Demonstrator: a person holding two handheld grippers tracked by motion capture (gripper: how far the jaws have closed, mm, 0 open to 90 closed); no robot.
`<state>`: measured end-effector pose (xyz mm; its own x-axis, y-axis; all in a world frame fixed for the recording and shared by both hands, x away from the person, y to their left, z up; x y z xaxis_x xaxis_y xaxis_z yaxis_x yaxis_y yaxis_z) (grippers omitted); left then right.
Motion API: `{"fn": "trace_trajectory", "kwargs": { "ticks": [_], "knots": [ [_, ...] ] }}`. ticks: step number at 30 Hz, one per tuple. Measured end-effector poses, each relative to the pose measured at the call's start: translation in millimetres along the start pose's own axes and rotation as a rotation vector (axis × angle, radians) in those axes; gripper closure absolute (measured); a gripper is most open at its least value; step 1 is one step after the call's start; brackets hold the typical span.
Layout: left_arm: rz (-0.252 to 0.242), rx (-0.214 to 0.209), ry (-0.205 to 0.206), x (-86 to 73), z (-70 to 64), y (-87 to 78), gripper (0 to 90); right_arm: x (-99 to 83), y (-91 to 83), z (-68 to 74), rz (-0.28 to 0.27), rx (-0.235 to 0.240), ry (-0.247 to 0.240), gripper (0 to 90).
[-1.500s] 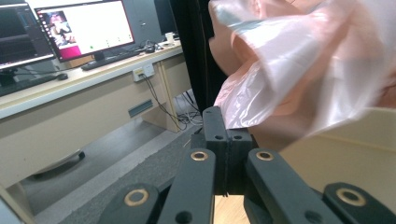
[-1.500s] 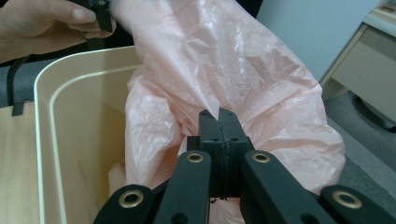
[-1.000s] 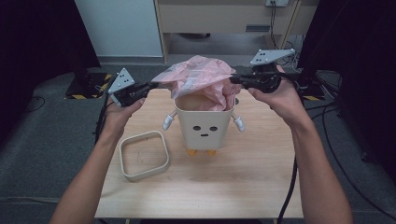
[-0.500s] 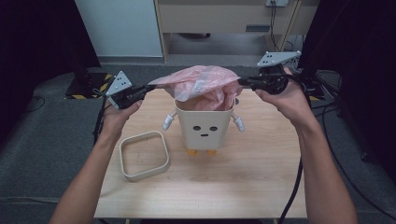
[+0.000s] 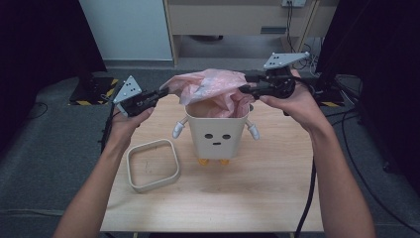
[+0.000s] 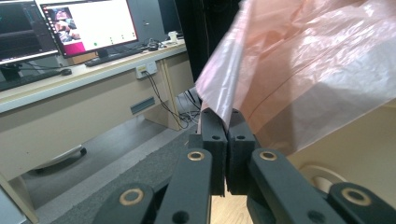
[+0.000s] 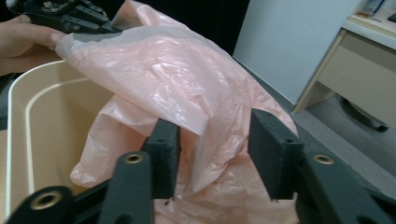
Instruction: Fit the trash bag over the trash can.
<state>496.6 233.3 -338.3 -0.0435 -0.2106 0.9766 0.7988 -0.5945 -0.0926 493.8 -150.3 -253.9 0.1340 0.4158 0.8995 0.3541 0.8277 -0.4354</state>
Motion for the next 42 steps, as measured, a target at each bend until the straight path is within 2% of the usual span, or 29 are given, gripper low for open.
{"fn": "trace_trajectory", "kwargs": {
  "ticks": [3,4,5,6,7,8,9,10,11,12,14,17,19,20,21,23,24,25,27,28,30,31,32,37,42],
  "knots": [
    [-0.007,0.003,0.002,0.4,-0.4,0.1,85.7,1.4,6.4,1.6,0.019,0.017,-0.023,83.3],
    [-0.009,0.009,0.005,0.5,-0.4,0.3,83.5,1.6,8.0,1.9,0.031,0.015,-0.027,87.7],
    [-0.011,0.018,0.008,0.4,0.0,0.8,79.0,1.5,9.4,1.9,0.031,0.025,-0.025,89.4],
    [-0.013,0.036,0.005,0.1,0.9,1.8,72.2,1.4,9.9,2.2,0.033,0.031,-0.028,89.9],
    [-0.013,0.036,0.005,0.1,0.9,1.8,63.6,1.4,9.9,2.2,0.033,0.031,-0.028,89.9],
    [-0.015,0.050,-0.005,-0.3,2.2,3.0,63.6,1.2,10.2,2.3,0.036,0.031,-0.033,90.0],
    [-0.017,0.063,-0.008,-0.8,3.9,4.2,56.2,0.9,10.7,2.3,0.035,0.036,-0.034,90.0],
    [-0.018,0.072,-0.010,-1.4,5.6,5.5,52.6,0.8,10.7,2.5,0.034,0.039,-0.037,90.0],
    [-0.020,0.076,-0.015,-2.0,7.5,7.0,44.2,0.9,10.4,3.2,0.027,0.044,-0.038,90.0],
    [-0.013,0.069,-0.025,-2.4,9.8,10.6,40.5,0.9,10.1,3.4,0.025,0.048,-0.042,90.0],
    [-0.024,0.053,-0.027,-0.6,9.1,13.4,36.2,1.2,9.4,3.9,0.024,0.053,-0.042,90.0],
    [-0.035,0.031,-0.021,4.8,5.5,17.5,35.3,1.3,9.7,3.8,0.020,0.056,-0.039,90.0],
    [-0.040,0.020,-0.021,6.4,4.0,18.8,41.3,1.3,10.4,3.5,0.017,0.061,-0.039,90.0],
    [-0.015,0.010,-0.018,9.2,0.2,19.6,45.3,1.3,11.8,3.1,0.014,0.065,-0.037,90.0],
    [-0.010,-0.001,-0.009,11.2,-1.8,19.2,54.9,1.2,12.7,3.3,0.012,0.065,-0.034,90.0],
    [0.002,-0.011,-0.019,12.7,-4.1,18.5,70.2,1.2,13.0,3.3,0.014,0.060,-0.034,90.0],
    [0.014,-0.020,-0.031,14.0,-5.3,18.6,70.2,1.0,13.1,3.5,0.014,0.058,-0.035,90.0],
    [0.034,-0.015,-0.032,14.8,-5.5,18.6,77.7,0.8,12.6,3.8,0.016,0.054,-0.035,90.0],
    [0.079,0.002,-0.049,14.4,-2.4,19.1,84.9,0.2,10.3,3.9,0.014,0.042,-0.031,90.0],
    [0.090,0.017,-0.061,13.8,-0.2,18.9,86.3,-0.2,8.5,3.9,0.013,0.040,-0.034,90.0],
    [0.110,0.052,-0.109,13.0,7.4,18.3,89.1,0.2,1.1,4.4,-0.002,0.027,-0.034,90.0],
    [0.110,0.052,-0.109,13.0,7.4,18.3,89.4,0.2,1.1,4.4,-0.002,0.027,-0.034,90.0],
    [0.108,0.068,-0.120,13.1,9.7,18.5,89.5,1.0,-6.1,5.0,-0.009,0.018,-0.038,90.0],
    [0.110,0.084,-0.098,11.8,9.8,21.3,89.6,-1.2,-17.5,5.6,-0.006,0.001,-0.046,90.0],
    [0.116,0.115,-0.085,10.7,11.2,21.8,89.6,-13.8,-25.1,4.7,0.007,-0.013,-0.032,90.0]
  ]
}}
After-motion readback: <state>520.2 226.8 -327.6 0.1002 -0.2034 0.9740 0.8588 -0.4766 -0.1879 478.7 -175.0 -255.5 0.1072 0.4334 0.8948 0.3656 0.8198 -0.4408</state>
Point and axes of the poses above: each handheld gripper's, and its own axes: y roughly forward along the jaws, x roughly out of its top, z roughly to its left, the point moved 2 cm from there along y, roughly forward along the jaws, and after that the axes turned 11 degrees about x, right-handed, at the moved point
